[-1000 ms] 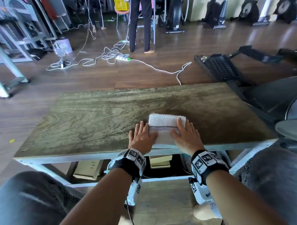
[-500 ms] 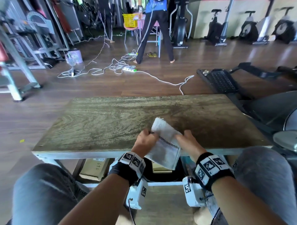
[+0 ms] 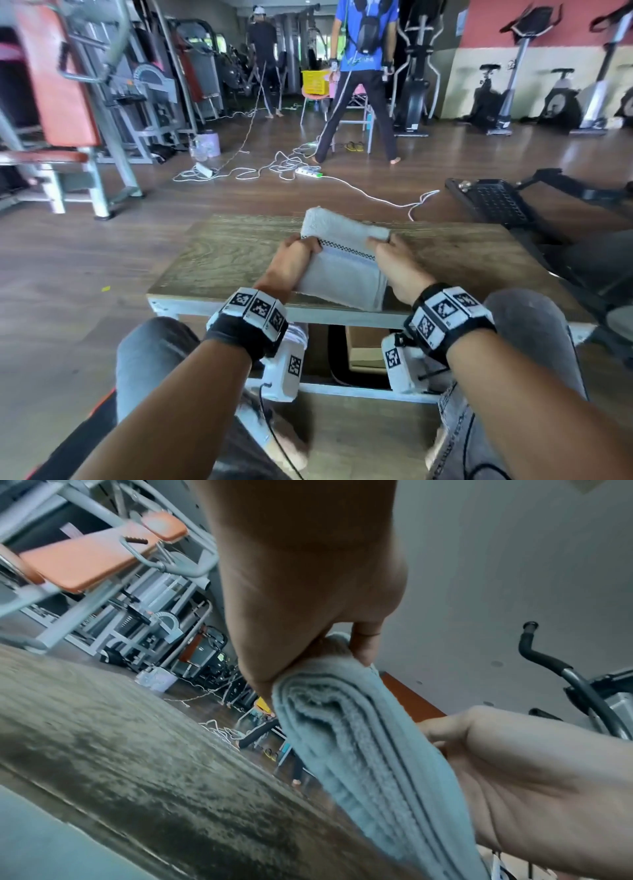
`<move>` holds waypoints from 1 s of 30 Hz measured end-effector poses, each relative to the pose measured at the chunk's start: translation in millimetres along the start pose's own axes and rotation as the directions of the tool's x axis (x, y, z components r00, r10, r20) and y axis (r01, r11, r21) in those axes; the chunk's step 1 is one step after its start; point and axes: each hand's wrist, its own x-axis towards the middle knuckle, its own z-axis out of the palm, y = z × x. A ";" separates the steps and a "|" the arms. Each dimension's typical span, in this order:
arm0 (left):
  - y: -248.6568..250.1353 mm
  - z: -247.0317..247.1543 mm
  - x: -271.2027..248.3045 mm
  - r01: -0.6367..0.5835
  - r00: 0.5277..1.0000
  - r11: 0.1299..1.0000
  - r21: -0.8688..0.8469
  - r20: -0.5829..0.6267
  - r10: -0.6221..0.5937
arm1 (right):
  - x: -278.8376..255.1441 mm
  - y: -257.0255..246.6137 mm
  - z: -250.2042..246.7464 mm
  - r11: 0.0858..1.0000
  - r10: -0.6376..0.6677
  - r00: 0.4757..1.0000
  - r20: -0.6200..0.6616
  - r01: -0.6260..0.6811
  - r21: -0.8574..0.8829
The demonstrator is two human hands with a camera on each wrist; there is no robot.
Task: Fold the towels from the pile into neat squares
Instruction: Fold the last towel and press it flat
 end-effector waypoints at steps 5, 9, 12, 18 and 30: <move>8.2 -54.7 -18.8 -0.060 0.974 0.997 0.049 -0.214 0.069 | -12.8 -46.5 43.4 0.983 -0.158 0.982 0.100 0.166 -0.073; 8.1 -102.5 -35.2 -0.066 0.921 0.994 0.089 -0.377 0.094 | -26.7 -72.3 94.1 0.977 -0.198 0.959 0.203 0.210 -0.041; 0.2 -140.0 -52.8 -0.034 0.865 0.995 0.094 -0.496 0.077 | -39.3 -80.5 135.8 0.966 -0.229 0.924 0.306 0.255 -0.048; -11.8 -207.3 -99.0 0.031 0.683 0.999 0.036 -0.731 0.006 | -71.0 -97.9 223.3 0.938 -0.286 0.827 0.483 0.345 -0.037; -125.7 -307.8 -143.0 0.418 0.446 0.907 0.046 -0.880 -0.161 | -109.8 -12.5 383.9 0.901 -0.195 0.632 0.750 0.418 -0.118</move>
